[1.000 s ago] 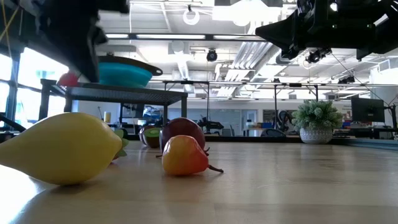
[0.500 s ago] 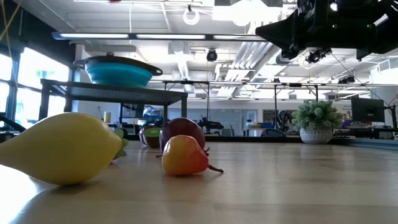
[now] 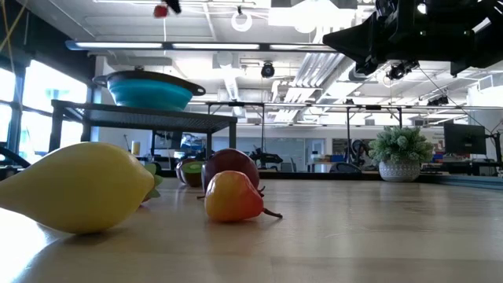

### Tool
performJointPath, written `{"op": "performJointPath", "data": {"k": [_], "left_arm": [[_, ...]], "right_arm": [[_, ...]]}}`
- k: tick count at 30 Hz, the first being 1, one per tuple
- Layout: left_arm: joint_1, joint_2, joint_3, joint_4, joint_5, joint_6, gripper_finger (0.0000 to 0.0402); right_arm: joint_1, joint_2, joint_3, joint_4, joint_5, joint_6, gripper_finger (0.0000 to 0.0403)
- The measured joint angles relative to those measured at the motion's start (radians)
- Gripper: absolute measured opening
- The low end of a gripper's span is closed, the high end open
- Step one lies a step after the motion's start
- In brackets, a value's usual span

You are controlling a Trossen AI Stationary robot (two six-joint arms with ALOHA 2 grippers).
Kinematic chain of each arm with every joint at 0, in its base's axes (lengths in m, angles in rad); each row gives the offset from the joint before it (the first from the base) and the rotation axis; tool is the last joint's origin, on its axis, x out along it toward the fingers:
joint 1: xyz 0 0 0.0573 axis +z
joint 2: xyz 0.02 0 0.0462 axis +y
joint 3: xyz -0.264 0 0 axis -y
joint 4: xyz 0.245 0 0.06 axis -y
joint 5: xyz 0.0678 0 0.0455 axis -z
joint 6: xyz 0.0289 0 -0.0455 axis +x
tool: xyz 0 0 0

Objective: Pick & Place Fruit
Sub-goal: Put the red strawberry into the blue strainer bowl on the shelf

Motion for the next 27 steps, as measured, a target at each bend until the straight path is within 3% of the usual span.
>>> {"op": "performJointPath", "data": {"k": [7, 20, 27], "left_arm": [[0.214, 0.0, 0.0, -0.114, 0.024, -0.038, 0.0001], [0.607, 0.0, 0.0, -0.104, 0.112, -0.012, 0.0001], [0.742, 0.0, -0.001, -0.084, 0.181, -0.015, 0.0001]], "right_arm": [[0.0, 0.0, 0.0, 0.0, 0.0, -0.003, 0.0003], [0.0, 0.0, 0.0, 0.0, 0.0, -0.003, 0.0003], [0.0, 0.0, 0.0, 0.0, 0.0, -0.004, 0.0003]]}}
